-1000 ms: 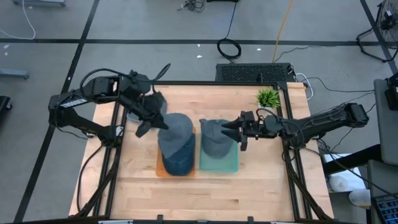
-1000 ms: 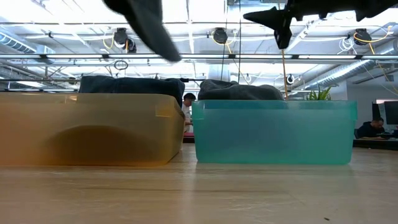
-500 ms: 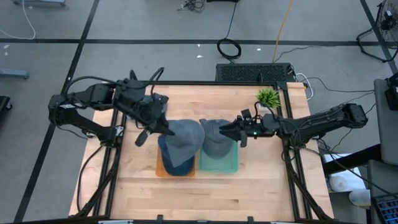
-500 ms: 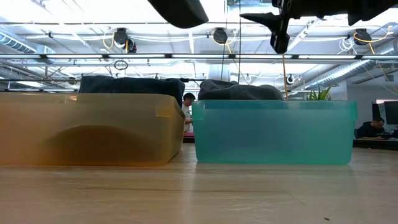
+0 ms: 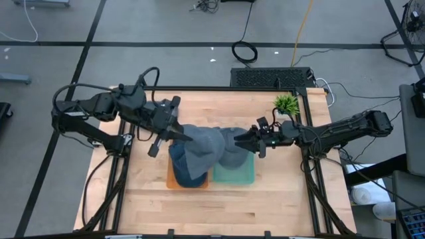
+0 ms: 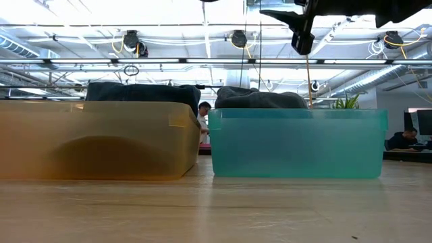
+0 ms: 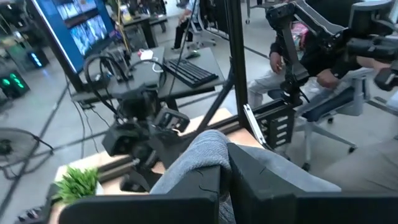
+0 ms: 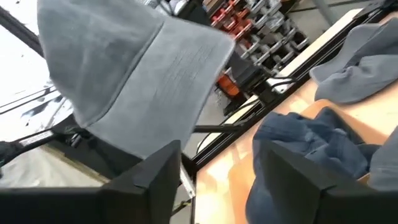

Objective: Pick & Place hat
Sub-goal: Put the bottom gray cap into the green bin

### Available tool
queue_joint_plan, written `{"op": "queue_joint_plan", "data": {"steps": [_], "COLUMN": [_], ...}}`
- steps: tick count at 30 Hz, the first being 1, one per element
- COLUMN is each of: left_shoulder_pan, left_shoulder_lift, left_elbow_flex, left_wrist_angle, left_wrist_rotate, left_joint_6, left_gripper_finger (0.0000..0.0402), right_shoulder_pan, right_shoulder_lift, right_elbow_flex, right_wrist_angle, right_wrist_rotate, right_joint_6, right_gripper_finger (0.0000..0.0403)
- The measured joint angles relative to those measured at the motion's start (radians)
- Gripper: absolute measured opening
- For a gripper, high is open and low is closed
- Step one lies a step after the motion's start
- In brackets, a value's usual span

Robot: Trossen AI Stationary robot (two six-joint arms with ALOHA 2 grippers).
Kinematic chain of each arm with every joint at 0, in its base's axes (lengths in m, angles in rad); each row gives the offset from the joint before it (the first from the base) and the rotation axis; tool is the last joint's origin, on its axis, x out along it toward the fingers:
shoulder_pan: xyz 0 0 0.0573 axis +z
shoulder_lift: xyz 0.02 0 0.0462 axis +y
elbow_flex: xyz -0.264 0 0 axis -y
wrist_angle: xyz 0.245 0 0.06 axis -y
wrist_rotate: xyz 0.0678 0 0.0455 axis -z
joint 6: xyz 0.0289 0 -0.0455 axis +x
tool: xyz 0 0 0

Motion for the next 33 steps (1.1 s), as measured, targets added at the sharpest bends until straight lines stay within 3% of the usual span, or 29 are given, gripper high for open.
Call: {"op": "queue_joint_plan", "data": {"steps": [8, 21, 27, 33], "left_shoulder_pan": [-0.021, -0.028, -0.03, -0.031], "left_shoulder_lift": [0.026, 0.119, 0.118, 0.109], "left_elbow_flex": [-0.002, 0.001, -0.001, -0.001], "left_wrist_angle": [0.065, 0.198, 0.17, 0.106], "left_wrist_rotate": [-0.037, -0.047, -0.064, -0.09], "left_joint_6": [0.074, 0.182, 0.176, 0.155], "left_gripper_finger": [0.0008, 0.0008, 0.0008, 0.0008], "right_shoulder_pan": [0.0, -0.033, -0.042, -0.042], "right_shoulder_lift": [0.02, 0.137, 0.145, 0.143], "right_elbow_flex": [0.0, 0.0, 0.0, 0.0], "right_wrist_angle": [0.073, 0.299, 0.355, 0.348], "right_wrist_rotate": [-0.071, -0.217, -0.288, -0.302], "right_joint_6": [0.0, 0.047, 0.05, 0.04], "right_gripper_finger": [0.0277, 0.0279, 0.0254, 0.0165]}}
